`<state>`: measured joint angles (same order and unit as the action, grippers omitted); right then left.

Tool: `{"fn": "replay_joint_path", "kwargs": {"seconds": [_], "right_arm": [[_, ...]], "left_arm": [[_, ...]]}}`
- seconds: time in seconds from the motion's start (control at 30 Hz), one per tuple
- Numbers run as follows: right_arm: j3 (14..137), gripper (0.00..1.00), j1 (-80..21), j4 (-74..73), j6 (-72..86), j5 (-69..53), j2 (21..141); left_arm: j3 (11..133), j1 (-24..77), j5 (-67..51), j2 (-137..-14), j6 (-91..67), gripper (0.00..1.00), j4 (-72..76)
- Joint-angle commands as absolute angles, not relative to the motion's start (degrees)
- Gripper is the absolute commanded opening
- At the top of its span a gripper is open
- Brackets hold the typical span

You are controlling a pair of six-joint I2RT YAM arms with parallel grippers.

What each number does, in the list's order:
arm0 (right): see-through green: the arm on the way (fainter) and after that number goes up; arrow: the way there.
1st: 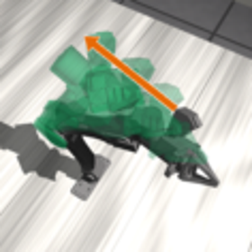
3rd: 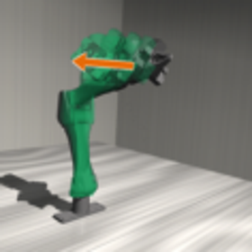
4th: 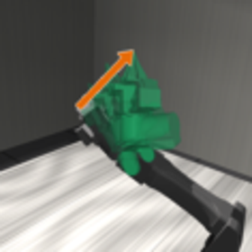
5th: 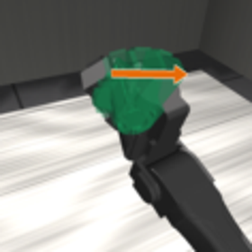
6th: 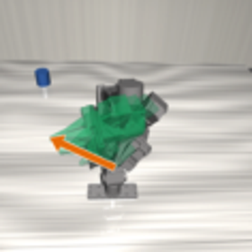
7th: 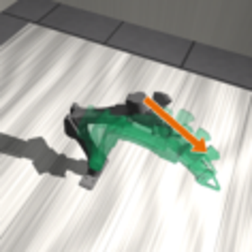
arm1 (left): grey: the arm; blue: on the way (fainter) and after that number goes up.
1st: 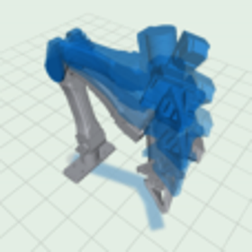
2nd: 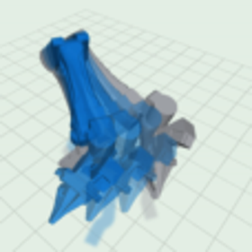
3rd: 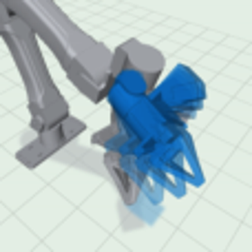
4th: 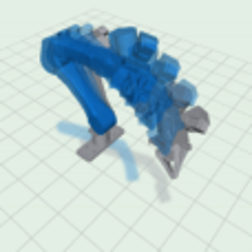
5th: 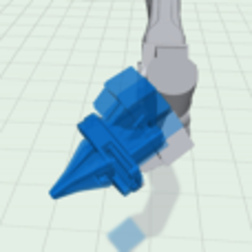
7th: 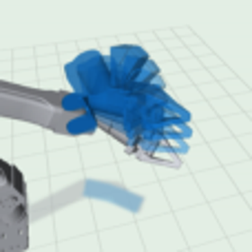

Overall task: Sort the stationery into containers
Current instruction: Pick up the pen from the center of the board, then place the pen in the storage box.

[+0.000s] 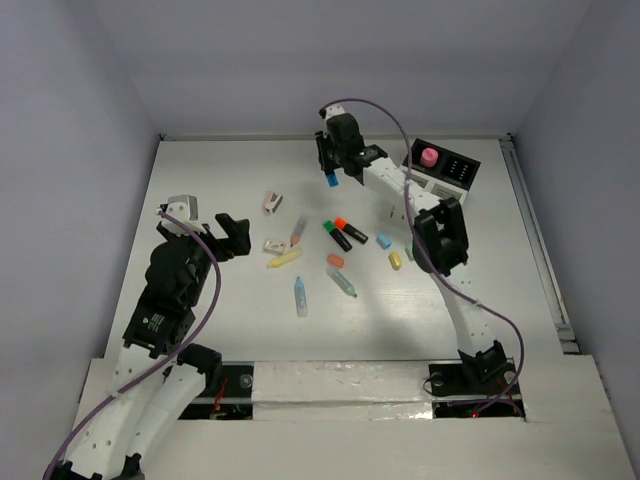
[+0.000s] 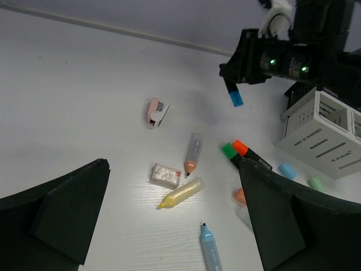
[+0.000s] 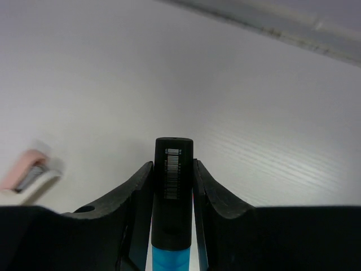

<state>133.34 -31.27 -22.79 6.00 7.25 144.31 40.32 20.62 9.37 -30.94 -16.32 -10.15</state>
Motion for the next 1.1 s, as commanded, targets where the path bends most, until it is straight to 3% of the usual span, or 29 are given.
{"fn": "replay_joint_path", "kwargs": {"seconds": [0.0,0.23,0.47,0.73,1.07], "right_arm": [[129.6,0.0,-31.3,-7.6,5.5,9.0,127.4],[104.6,0.0,-21.6,1.2,6.0,19.1,103.6],[89.6,0.0,-6.4,3.0,9.6,23.3,92.6],[76.0,0.0,-2.4,18.3,7.7,22.8,91.2],[75.4,0.0,-2.4,24.6,2.6,24.2,99.1]], "left_arm": [[41.7,20.9,8.3,-30.5,-15.3,0.99,-7.4],[41.7,21.4,6.8,-29.1,-15.0,0.99,-7.4],[41.6,23.4,6.5,-27.5,-14.7,0.99,-7.5],[41.7,24.4,6.9,-26.7,-14.5,0.99,-8.4],[41.7,24.4,7.5,-27.3,-14.3,0.99,-8.6]]}}
